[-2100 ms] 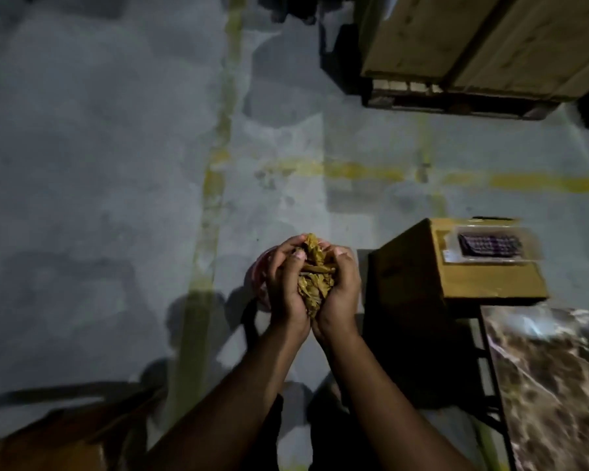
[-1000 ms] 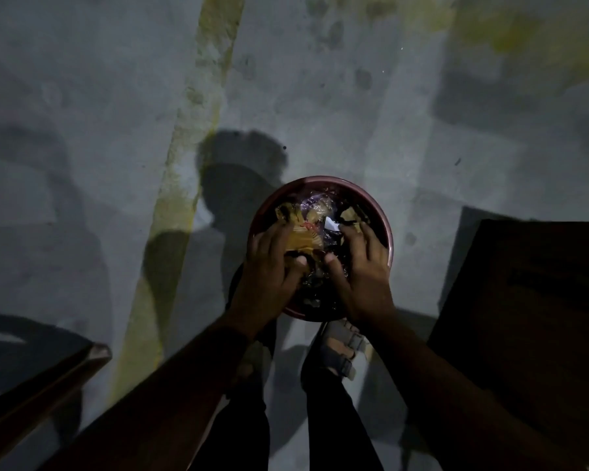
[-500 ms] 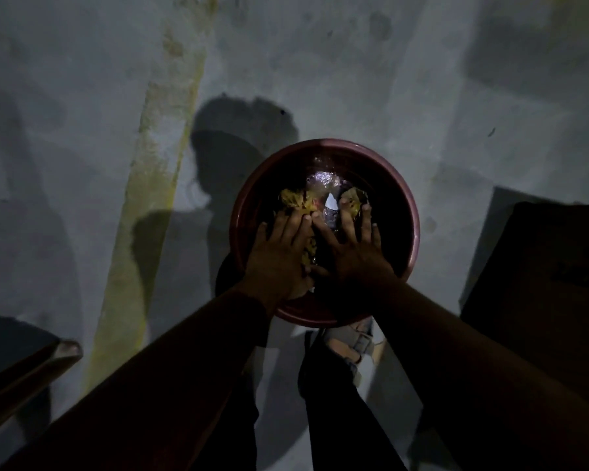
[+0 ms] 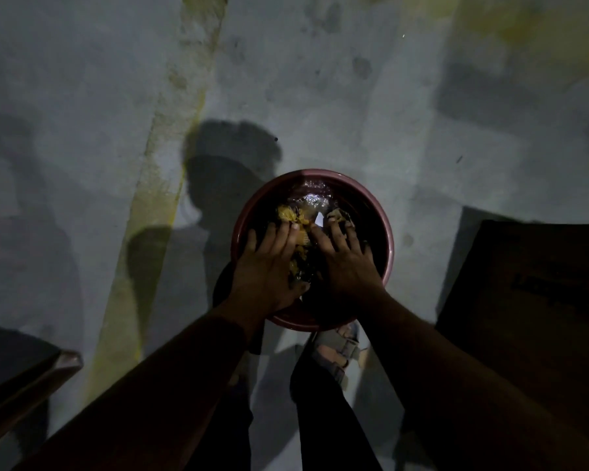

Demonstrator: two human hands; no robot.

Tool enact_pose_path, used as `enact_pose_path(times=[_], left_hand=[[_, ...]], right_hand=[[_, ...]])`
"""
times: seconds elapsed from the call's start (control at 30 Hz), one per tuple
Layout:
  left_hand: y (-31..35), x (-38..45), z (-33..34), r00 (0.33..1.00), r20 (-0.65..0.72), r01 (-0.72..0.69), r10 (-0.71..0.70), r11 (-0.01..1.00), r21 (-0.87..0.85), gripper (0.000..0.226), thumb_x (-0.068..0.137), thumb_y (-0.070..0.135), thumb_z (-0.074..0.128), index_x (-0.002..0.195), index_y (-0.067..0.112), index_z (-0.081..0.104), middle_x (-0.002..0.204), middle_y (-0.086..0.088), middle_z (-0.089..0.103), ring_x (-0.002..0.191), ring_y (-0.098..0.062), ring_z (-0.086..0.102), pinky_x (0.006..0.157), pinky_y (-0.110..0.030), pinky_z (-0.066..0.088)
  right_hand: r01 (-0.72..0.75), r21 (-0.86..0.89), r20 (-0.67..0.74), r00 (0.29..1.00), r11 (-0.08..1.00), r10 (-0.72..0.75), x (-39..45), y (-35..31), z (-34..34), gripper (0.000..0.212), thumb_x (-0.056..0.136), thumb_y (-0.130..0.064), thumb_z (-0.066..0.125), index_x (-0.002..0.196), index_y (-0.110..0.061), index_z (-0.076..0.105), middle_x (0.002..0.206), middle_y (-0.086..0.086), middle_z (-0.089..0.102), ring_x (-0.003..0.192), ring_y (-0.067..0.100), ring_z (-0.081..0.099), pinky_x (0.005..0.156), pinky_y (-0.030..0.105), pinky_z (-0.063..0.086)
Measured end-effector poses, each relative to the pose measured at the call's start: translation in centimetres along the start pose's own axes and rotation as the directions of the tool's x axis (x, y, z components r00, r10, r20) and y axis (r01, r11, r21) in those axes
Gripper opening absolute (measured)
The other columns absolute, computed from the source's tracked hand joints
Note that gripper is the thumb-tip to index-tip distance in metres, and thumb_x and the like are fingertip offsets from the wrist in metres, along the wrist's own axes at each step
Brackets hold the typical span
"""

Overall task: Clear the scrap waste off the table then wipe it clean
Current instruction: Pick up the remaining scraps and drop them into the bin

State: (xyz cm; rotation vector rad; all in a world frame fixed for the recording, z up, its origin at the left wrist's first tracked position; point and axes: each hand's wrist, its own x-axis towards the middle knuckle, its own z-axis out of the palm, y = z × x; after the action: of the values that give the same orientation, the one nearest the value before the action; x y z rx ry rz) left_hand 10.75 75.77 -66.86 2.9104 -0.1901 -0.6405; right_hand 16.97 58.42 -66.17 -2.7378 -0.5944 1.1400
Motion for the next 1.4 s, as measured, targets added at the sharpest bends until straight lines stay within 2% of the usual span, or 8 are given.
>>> enact_pose_path(times=[0.2, 0.4, 0.53, 0.7, 0.87, 1.03, 1.17, 1.4], left_hand=[[0.9, -2.4, -7.2, 0.999, -0.043, -0.008, 0.009, 1.0, 0.018, 0.092, 0.084, 0.057, 0.056, 0.155, 0.003, 0.033, 0.16, -0.016, 0.035, 0.148, -0.035, 0.03, 0.116, -0.059, 0.025], [3.0, -8.1, -19.4, 0.999, -0.029, 0.037, -0.039, 0.998, -0.056, 0.09, 0.088, 0.049, 0.059, 0.16, 0.01, 0.02, 0.167, -0.012, 0.02, 0.154, -0.031, 0.014, 0.121, -0.053, 0.015], [4.4, -12.9, -29.2, 0.997, -0.071, 0.033, -0.035, 0.999, -0.02, 0.087, 0.09, 0.051, 0.056, 0.16, 0.013, 0.021, 0.166, -0.012, 0.022, 0.153, -0.031, 0.02, 0.117, -0.054, 0.027], [7.4, -19.2, -40.7, 0.979, -0.168, -0.111, 0.113, 0.994, 0.017, 0.083, 0.087, 0.049, 0.065, 0.155, 0.015, 0.031, 0.162, -0.012, 0.031, 0.151, -0.031, 0.025, 0.117, -0.054, 0.027], [13.0, -24.0, -48.8, 0.884, -0.225, -0.391, 0.41, 0.912, 0.125, 0.076, 0.092, 0.052, 0.053, 0.154, 0.012, 0.035, 0.16, -0.014, 0.034, 0.149, -0.033, 0.03, 0.115, -0.051, 0.031], [21.3, -28.3, -53.0, 0.755, -0.22, -0.585, 0.617, 0.787, 0.197, 0.075, 0.096, 0.056, 0.046, 0.157, 0.016, 0.03, 0.164, -0.012, 0.028, 0.151, -0.031, 0.025, 0.118, -0.05, 0.027], [29.7, -31.7, -52.8, 0.614, -0.122, -0.735, 0.78, 0.621, 0.272, 0.076, 0.095, 0.06, 0.043, 0.157, 0.019, 0.028, 0.165, -0.011, 0.025, 0.151, -0.03, 0.023, 0.118, -0.049, 0.026], [45.1, -39.3, -46.4, 0.369, 0.076, -0.896, 0.926, 0.333, 0.293, 0.07, 0.092, 0.059, 0.041, 0.148, 0.017, 0.041, 0.152, -0.013, 0.046, 0.14, -0.034, 0.042, 0.109, -0.05, 0.04]], right_hand=[[0.035, -0.002, -0.095, 0.995, 0.999, -0.035, -4.8, -2.5, -4.9, 0.077, 0.1, -0.051, 0.046, 0.162, -0.025, 0.008, 0.17, 0.012, 0.005, 0.156, 0.033, 0.005, 0.119, 0.065, 0.016], [-0.023, 0.079, -0.138, 0.99, 0.997, 0.034, -14.0, -7.3, -14.2, 0.073, 0.097, -0.051, 0.031, 0.162, -0.026, 0.009, 0.171, 0.005, 0.002, 0.157, 0.024, 0.0, 0.123, 0.057, 0.003], [-0.045, 0.061, -0.234, 0.971, 0.997, 0.058, -22.6, -10.7, -20.7, 0.074, 0.095, -0.055, 0.019, 0.162, -0.026, 0.01, 0.171, 0.007, 0.003, 0.157, 0.025, 0.002, 0.122, 0.059, 0.004], [-0.123, 0.068, -0.375, 0.917, 0.99, 0.139, -35.0, -13.3, -27.5, 0.064, 0.105, -0.049, 0.025, 0.162, -0.022, 0.013, 0.17, 0.006, 0.011, 0.157, 0.024, 0.004, 0.124, 0.06, 0.006], [-0.324, 0.187, -0.471, 0.799, 0.927, 0.374, -46.7, -13.5, -30.0, 0.067, 0.102, -0.055, 0.017, 0.161, -0.023, 0.018, 0.169, 0.006, 0.015, 0.157, 0.024, 0.006, 0.122, 0.062, 0.01], [-0.473, 0.417, -0.486, 0.606, 0.776, 0.63, -58.0, -12.5, -28.5, 0.065, 0.101, -0.055, 0.021, 0.16, -0.027, 0.021, 0.169, 0.003, 0.018, 0.157, 0.021, 0.005, 0.122, 0.059, 0.009], [-0.555, 0.551, -0.456, 0.425, 0.623, 0.782, -66.6, -10.1, -24.4, 0.063, 0.101, -0.056, 0.023, 0.157, -0.029, 0.027, 0.168, 0.003, 0.023, 0.156, 0.022, 0.012, 0.121, 0.058, 0.014], [-0.587, 0.729, -0.325, 0.155, 0.352, 0.933, -80.8, -6.3, -13.8, 0.064, 0.1, -0.058, 0.02, 0.155, -0.029, 0.037, 0.165, 0.003, 0.03, 0.153, 0.024, 0.025, 0.117, 0.058, 0.024]])
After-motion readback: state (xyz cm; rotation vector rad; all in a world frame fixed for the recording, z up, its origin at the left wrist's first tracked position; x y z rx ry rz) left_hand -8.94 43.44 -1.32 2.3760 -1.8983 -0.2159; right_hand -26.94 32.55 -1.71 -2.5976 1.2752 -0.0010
